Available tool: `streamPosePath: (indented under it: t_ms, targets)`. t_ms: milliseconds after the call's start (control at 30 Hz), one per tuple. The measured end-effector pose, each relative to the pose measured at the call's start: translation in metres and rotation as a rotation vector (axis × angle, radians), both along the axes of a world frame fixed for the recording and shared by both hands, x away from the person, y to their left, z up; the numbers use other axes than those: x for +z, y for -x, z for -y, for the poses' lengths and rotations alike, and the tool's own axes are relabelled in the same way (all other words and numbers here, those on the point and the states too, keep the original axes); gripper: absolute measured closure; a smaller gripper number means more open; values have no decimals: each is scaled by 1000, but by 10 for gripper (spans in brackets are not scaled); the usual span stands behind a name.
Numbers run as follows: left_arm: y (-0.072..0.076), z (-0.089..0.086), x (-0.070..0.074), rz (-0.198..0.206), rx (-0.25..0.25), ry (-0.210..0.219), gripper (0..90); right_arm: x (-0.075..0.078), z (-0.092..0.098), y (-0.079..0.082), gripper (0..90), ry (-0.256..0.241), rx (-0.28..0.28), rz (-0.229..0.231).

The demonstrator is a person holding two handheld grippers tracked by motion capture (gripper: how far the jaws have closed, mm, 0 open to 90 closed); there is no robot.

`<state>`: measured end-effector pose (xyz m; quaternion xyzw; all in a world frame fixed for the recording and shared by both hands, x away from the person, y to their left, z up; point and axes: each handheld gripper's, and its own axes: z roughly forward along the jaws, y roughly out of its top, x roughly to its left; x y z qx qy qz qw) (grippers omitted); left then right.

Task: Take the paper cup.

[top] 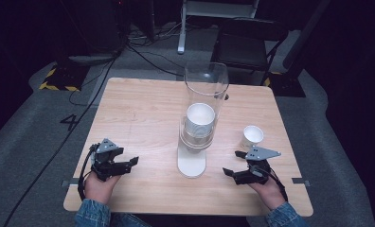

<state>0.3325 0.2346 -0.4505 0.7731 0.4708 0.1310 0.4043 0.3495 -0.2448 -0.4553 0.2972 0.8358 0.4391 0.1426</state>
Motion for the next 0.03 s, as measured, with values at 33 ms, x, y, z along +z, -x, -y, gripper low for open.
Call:
streamPosePath:
  t_ms: [33]
  targets:
    - [0, 0, 0, -1, 0, -2, 265, -6, 1, -3, 151, 24, -11, -14]
